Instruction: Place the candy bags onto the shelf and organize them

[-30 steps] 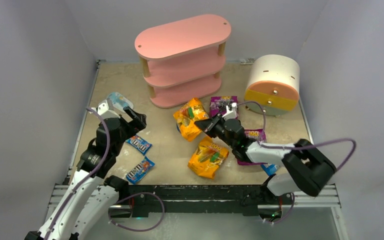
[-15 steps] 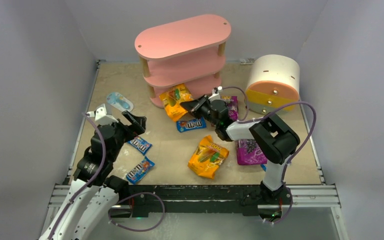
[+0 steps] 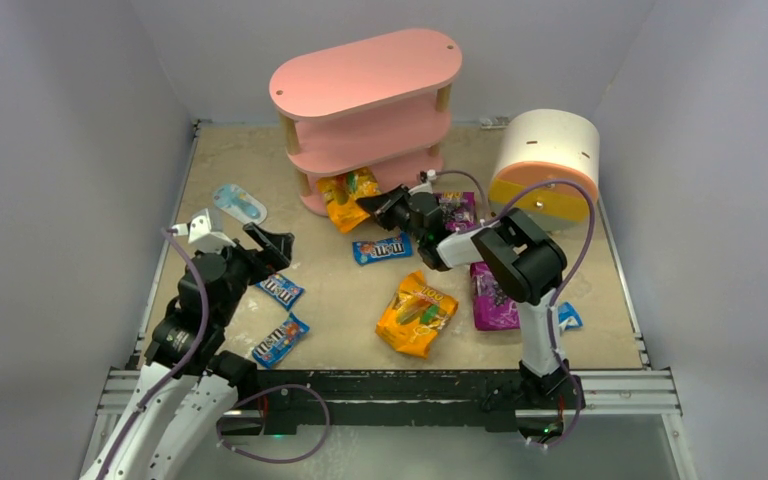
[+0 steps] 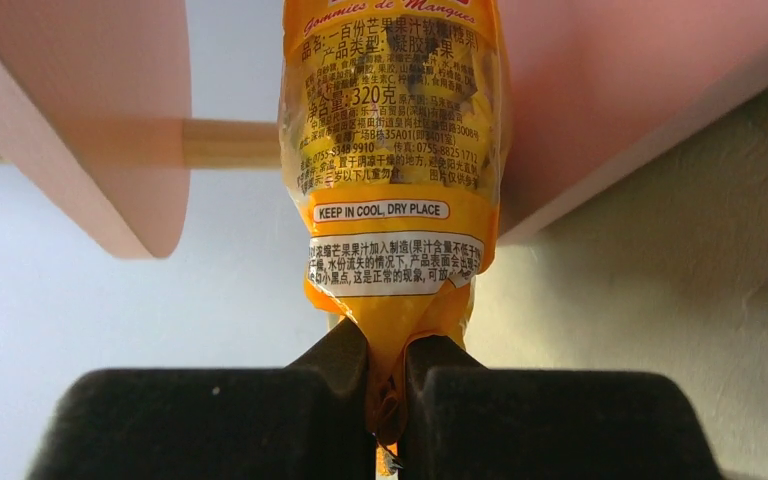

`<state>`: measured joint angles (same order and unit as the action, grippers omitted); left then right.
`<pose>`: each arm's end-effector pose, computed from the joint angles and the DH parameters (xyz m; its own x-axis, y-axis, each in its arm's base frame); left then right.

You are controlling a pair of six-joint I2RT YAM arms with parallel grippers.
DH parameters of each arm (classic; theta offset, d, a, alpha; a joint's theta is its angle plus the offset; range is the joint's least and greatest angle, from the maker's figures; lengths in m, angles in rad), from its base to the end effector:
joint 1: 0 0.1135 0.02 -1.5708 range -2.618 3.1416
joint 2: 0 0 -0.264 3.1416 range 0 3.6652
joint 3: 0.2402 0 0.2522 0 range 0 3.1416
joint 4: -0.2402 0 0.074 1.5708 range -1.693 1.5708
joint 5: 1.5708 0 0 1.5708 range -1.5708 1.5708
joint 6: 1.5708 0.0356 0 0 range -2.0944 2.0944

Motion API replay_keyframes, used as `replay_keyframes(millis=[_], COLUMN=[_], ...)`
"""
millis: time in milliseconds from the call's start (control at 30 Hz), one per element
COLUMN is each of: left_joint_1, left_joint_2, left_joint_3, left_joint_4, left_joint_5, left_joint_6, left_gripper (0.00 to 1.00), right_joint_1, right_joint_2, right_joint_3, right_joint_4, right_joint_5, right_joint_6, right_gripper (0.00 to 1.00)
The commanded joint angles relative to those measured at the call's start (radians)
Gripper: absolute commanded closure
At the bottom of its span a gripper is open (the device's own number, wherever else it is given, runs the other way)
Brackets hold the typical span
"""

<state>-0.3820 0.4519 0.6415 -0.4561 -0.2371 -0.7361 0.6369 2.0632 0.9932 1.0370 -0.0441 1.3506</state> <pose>0.1113 -0.0357 0.3053 -0.2832 -0.5895 -0.7565 -0.0514 0.7970 -0.6019 0.3404 0.2537 0.1564 -0.6201 0.7539 -0.2169 -0.1116 0.1889 0.9756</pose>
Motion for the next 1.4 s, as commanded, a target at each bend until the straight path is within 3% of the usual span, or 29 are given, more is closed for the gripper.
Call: replay_keyframes(millis=[0,300,567,1100,1367], left_joint_1=[0.000,-0.001,0.000,0.000,0.000], left_joint_2=[-0.006,-0.002,-0.015,-0.023,-0.022], left_joint_3=[-0.001,0.002,-0.008,-0.032,-0.037], left_joint_4=[0.038,0.030,0.050,0.085,0.084], left_joint_5=[0.016,0.015,0.033,0.065,0.067], left_joint_6=[0.026,0.023,0.027,0.036,0.035], left_gripper=[0.00,0.00,0.00,0.00,0.00], right_joint_1=[-0.034,-0.042,-0.041,-0.012,0.003], right_joint_2=[0.006,0.077,0.130,0.190,0.160], right_joint_3=[0.097,0.209,0.312,0.377,0.371], right_joint_4=[0.018,-0.173,-0.302,-0.317,-0.366], right_joint_5=[0.039,0.036,0.015,0.023,0.050], right_joint_6=[-0.008,-0.055,-0.114,-0.154,-0.192], right_gripper=[1.00,0.71,0.68,0.61,0.46])
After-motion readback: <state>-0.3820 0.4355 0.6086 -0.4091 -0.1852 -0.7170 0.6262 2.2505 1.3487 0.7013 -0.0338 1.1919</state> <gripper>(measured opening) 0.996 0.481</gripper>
